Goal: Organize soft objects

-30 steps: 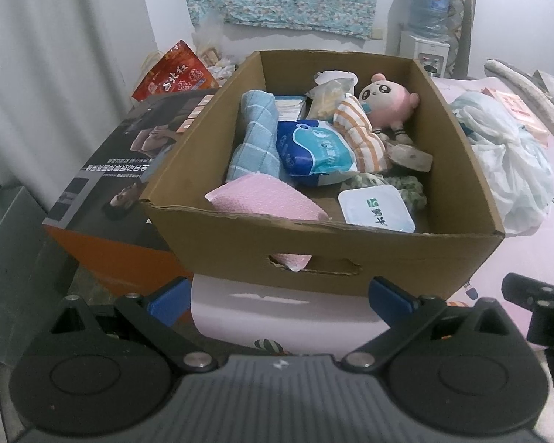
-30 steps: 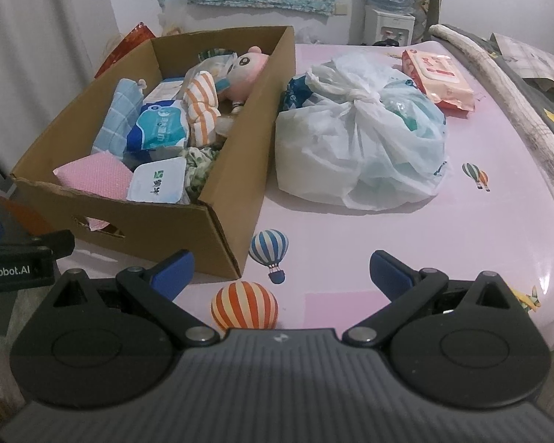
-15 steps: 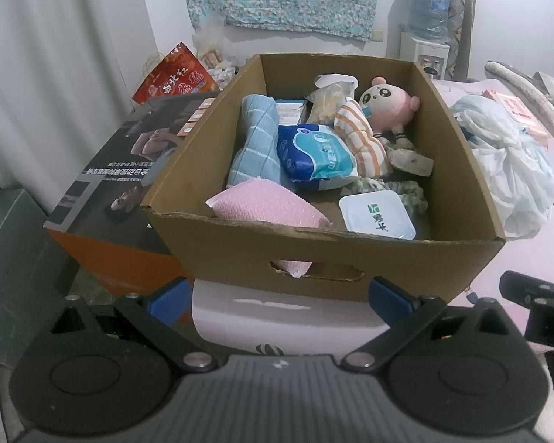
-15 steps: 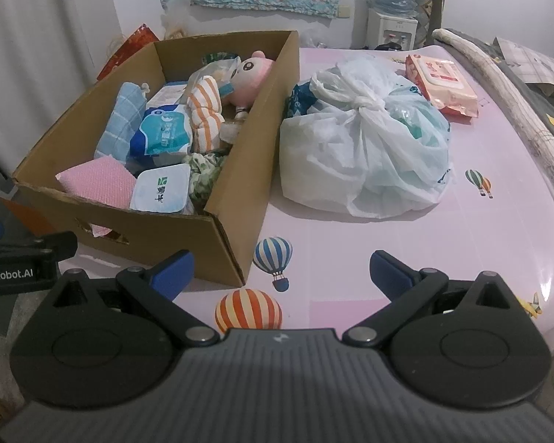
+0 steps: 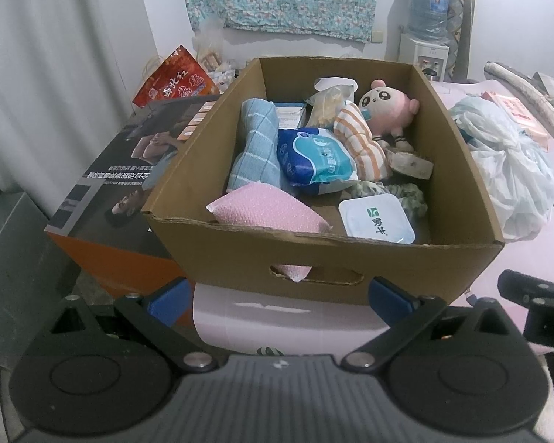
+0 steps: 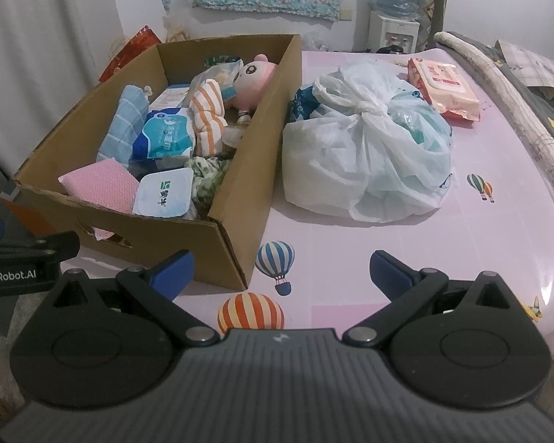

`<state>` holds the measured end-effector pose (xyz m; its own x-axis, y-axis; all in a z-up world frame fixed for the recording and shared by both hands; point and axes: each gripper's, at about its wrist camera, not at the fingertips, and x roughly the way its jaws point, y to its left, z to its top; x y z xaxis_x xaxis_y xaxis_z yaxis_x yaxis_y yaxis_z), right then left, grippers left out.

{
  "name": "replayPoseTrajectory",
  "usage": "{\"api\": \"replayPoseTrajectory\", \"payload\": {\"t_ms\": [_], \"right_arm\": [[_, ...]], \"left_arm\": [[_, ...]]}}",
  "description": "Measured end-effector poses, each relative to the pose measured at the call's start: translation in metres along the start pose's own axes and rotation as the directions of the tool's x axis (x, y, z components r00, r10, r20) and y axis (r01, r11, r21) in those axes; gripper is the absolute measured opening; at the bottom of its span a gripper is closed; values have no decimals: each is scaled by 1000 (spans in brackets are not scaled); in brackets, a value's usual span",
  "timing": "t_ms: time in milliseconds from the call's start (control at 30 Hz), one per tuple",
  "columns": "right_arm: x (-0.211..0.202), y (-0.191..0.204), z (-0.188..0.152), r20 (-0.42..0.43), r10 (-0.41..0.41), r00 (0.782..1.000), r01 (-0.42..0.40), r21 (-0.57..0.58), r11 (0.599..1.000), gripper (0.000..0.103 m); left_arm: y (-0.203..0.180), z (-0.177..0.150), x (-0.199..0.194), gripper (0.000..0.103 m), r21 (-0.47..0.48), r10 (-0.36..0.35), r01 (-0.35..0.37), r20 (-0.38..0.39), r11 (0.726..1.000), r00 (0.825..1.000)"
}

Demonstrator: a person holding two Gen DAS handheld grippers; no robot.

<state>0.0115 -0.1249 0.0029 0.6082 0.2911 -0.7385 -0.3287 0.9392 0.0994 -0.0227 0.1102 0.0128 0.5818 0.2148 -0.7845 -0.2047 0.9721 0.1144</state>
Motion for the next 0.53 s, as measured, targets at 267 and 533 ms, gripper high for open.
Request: {"api": "replayPoseTrajectory", "payload": {"t_ms": [267, 533], "right_arm": [[0, -1, 0, 0, 1, 1000, -1, 0, 1000, 102], [-1, -1, 0, 0, 2, 1000, -2, 3, 1000, 102]], "left_arm": [[-1, 0, -1, 103, 1, 0, 0, 2, 1000, 1000], [-1, 0, -1, 103, 2, 2, -2, 2, 1000, 1000]]}}
